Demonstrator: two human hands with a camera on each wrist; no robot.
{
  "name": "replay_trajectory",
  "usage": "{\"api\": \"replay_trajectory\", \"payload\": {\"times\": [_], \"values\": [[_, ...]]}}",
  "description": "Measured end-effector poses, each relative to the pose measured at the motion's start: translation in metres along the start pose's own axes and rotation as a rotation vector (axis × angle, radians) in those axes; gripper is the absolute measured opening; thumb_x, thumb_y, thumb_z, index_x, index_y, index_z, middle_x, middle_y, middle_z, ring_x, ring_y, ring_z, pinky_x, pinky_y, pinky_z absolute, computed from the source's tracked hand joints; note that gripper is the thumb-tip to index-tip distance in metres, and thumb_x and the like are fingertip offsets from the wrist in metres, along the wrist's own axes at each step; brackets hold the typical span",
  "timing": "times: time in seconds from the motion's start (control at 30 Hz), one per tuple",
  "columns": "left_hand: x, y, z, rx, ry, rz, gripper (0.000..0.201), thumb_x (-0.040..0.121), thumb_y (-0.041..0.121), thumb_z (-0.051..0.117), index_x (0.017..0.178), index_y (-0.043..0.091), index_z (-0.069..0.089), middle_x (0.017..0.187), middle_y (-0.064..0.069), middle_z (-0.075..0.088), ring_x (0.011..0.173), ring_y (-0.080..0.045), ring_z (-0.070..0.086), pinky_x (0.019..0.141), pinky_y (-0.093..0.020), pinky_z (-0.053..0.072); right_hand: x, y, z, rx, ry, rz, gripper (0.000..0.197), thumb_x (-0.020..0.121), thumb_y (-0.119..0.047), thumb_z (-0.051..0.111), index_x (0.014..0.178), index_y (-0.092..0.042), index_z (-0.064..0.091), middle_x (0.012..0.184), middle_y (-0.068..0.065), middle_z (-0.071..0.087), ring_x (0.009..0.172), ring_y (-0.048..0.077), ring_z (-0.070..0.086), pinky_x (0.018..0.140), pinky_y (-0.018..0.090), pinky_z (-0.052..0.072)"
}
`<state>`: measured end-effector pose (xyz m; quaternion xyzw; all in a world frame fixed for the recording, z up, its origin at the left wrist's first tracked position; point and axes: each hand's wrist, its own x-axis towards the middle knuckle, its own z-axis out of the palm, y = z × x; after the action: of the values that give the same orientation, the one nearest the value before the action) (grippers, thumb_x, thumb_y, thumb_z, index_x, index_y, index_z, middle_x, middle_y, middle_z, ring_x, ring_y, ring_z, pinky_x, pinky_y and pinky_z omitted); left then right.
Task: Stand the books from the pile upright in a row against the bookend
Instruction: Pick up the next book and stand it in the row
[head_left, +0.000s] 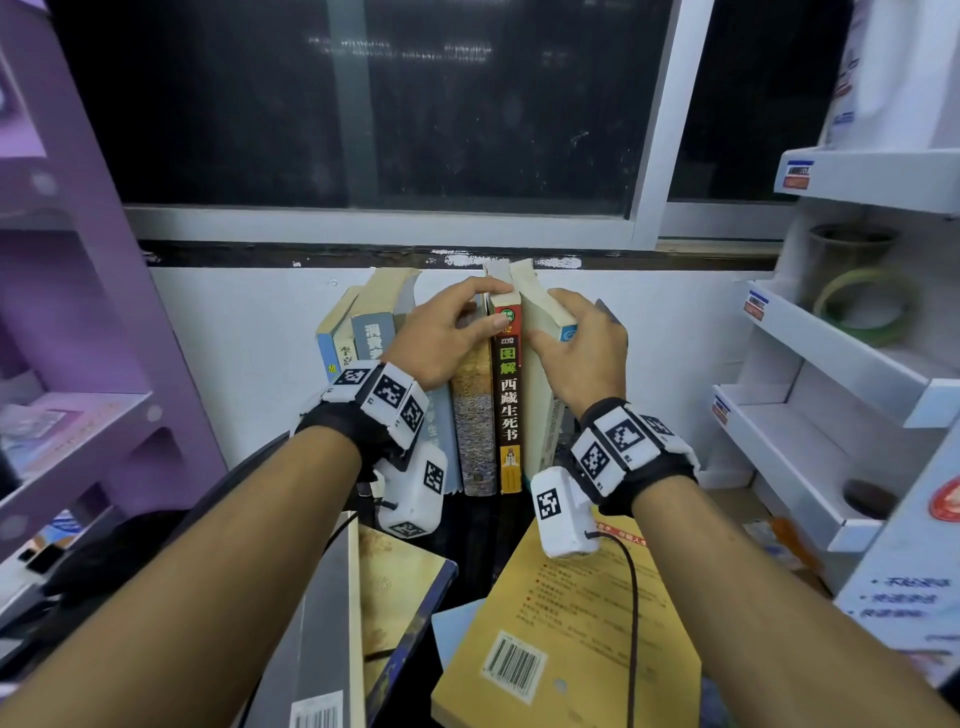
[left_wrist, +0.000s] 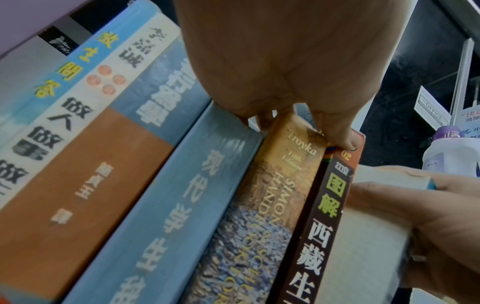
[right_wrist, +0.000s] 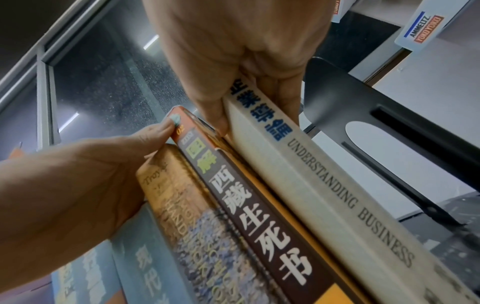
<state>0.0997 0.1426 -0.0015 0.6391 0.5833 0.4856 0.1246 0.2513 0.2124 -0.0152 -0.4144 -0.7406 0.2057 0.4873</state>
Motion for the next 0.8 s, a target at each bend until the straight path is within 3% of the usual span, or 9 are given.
{"api": "replay_trajectory", "payload": {"times": [0.1, 0.17, 0.27, 0.37, 0.47, 0.53, 0.8], "values": [[0.001, -0.002, 0.001, 0.007, 0.001, 0.018, 0.032, 0.091, 0.039, 0.058, 0.122, 0.04, 0.055, 0.123, 0.006, 0.059, 0.118, -0.018, 0.055, 0.099, -0.048, 0.048, 0.002, 0.0, -0.002, -0.001, -0.025, -0.023, 0.041, 0.083, -0.027, 0.066, 0.123, -0.026, 0.064, 0.098, -0.001, 0.07, 0.08, 0.01, 0.05, 0.064, 0.014, 0.03], [0.002, -0.002, 0.001, 0.013, 0.004, 0.022, 0.032, 0.091, 0.039, 0.058, 0.123, 0.039, 0.054, 0.124, 0.005, 0.059, 0.118, -0.018, 0.055, 0.099, -0.048, 0.048, 0.002, -0.001, -0.004, -0.008, -0.061, -0.034, 0.042, 0.083, -0.027, 0.067, 0.125, -0.025, 0.064, 0.098, -0.002, 0.069, 0.079, 0.009, 0.048, 0.063, 0.012, 0.028], [0.002, -0.004, 0.0, 0.013, -0.002, 0.029, 0.033, 0.089, 0.043, 0.057, 0.122, 0.041, 0.054, 0.125, 0.004, 0.059, 0.117, -0.017, 0.056, 0.097, -0.048, 0.049, 0.002, -0.004, -0.011, -0.005, -0.141, -0.039, 0.041, 0.084, -0.023, 0.068, 0.124, -0.023, 0.061, 0.089, -0.006, 0.063, 0.075, 0.01, 0.052, 0.063, 0.014, 0.034], [0.002, -0.004, 0.001, -0.003, -0.007, 0.029, 0.03, 0.092, 0.037, 0.058, 0.122, 0.039, 0.055, 0.123, 0.003, 0.059, 0.115, -0.017, 0.057, 0.094, -0.046, 0.052, 0.001, -0.004, -0.02, 0.008, -0.279, -0.043, 0.048, 0.085, -0.019, 0.066, 0.131, -0.024, 0.053, 0.086, -0.007, 0.065, 0.071, 0.003, 0.058, 0.072, 0.021, 0.05], [0.002, -0.002, 0.001, -0.007, -0.007, 0.03, 0.03, 0.093, 0.033, 0.058, 0.123, 0.037, 0.055, 0.123, 0.002, 0.058, 0.114, -0.017, 0.057, 0.092, -0.043, 0.054, 0.0, -0.003, -0.028, -0.024, -0.449, -0.034, 0.075, 0.085, -0.017, 0.07, 0.148, -0.028, 0.03, 0.106, -0.001, 0.066, 0.092, 0.012, 0.065, 0.083, 0.029, 0.056], [0.001, 0.0, 0.001, -0.01, -0.009, 0.029, 0.03, 0.093, 0.033, 0.058, 0.123, 0.036, 0.055, 0.122, 0.001, 0.058, 0.113, -0.017, 0.058, 0.09, -0.042, 0.055, -0.002, -0.003, -0.029, -0.037, -0.516, -0.043, 0.089, 0.081, -0.012, 0.076, 0.151, -0.029, 0.023, 0.117, 0.001, 0.064, 0.098, 0.016, 0.067, 0.084, 0.036, 0.058], [-0.002, 0.004, 0.001, -0.001, -0.008, 0.016, 0.032, 0.094, 0.031, 0.057, 0.126, 0.031, 0.054, 0.118, 0.003, 0.055, 0.113, -0.018, 0.057, 0.09, -0.039, 0.055, -0.004, 0.001, -0.02, 0.004, -0.424, -0.074, 0.087, 0.077, -0.006, 0.079, 0.147, -0.028, 0.033, 0.108, 0.003, 0.065, 0.099, 0.016, 0.065, 0.082, 0.042, 0.059]]}}
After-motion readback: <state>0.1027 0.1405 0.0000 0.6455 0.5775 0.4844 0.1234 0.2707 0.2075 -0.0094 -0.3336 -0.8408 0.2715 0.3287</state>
